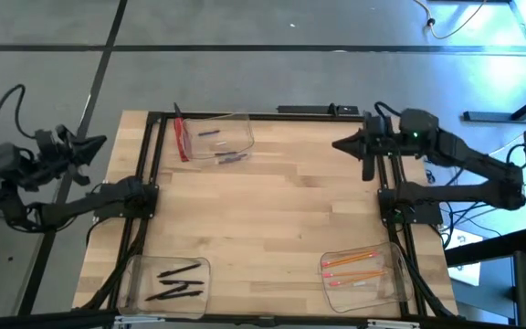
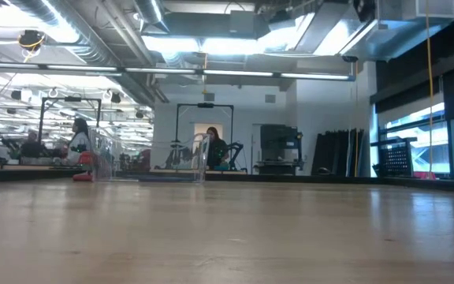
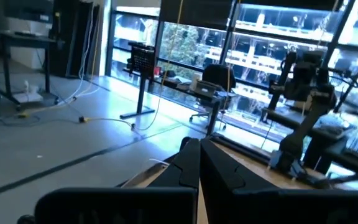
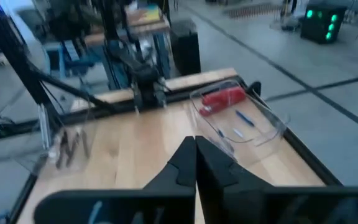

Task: Sort crayons/erasers/pens/pencils in bins
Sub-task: Return to Home Position

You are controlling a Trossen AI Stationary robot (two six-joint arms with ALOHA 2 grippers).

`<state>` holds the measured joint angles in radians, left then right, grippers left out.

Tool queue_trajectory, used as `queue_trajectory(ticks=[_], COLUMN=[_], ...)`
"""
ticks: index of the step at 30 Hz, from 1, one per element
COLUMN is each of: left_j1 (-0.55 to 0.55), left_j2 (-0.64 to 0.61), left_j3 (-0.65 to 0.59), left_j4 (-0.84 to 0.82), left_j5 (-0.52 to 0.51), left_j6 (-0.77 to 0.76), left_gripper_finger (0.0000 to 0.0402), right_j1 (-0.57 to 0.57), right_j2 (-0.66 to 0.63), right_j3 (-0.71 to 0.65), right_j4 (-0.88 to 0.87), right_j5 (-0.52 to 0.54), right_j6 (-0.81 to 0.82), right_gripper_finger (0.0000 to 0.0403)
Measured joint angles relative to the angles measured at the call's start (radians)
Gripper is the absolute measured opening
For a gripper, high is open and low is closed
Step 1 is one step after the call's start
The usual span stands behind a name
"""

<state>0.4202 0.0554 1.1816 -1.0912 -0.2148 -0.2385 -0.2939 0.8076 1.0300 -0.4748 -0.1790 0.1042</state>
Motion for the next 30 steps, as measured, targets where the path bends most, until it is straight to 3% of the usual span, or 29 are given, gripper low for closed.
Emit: queue_trajectory(ticks=[7, 16, 27, 30], left_j1=[-0.002, -0.002, -0.002, -0.002], left_j2=[-0.048, -0.049, -0.049, -0.049], left_j3=[-0.065, -0.185, -0.394, -0.459], left_j4=[0.004, 0.194, 0.38, 0.492], left_j5=[0.039, 0.166, 0.216, 0.245], left_j6=[0.058, 0.084, 0.101, 0.118], left_gripper_finger=[0.0, 0.0, 0.0, 0.0], right_j1=[0.0, 0.0, 0.0, 0.0], right_j2=[-0.211, -0.476, -0.809, -0.802], right_j3=[-0.281, -0.576, -0.678, -0.678], right_j4=[0.218, 0.465, 0.445, 0.419], right_j5=[-0.002, -0.006, -0.006, -0.005], right_j6=[0.092, 0.127, 0.074, 0.054], right_gripper_finger=[0.0001, 0.0001, 0.0001, 0.0001])
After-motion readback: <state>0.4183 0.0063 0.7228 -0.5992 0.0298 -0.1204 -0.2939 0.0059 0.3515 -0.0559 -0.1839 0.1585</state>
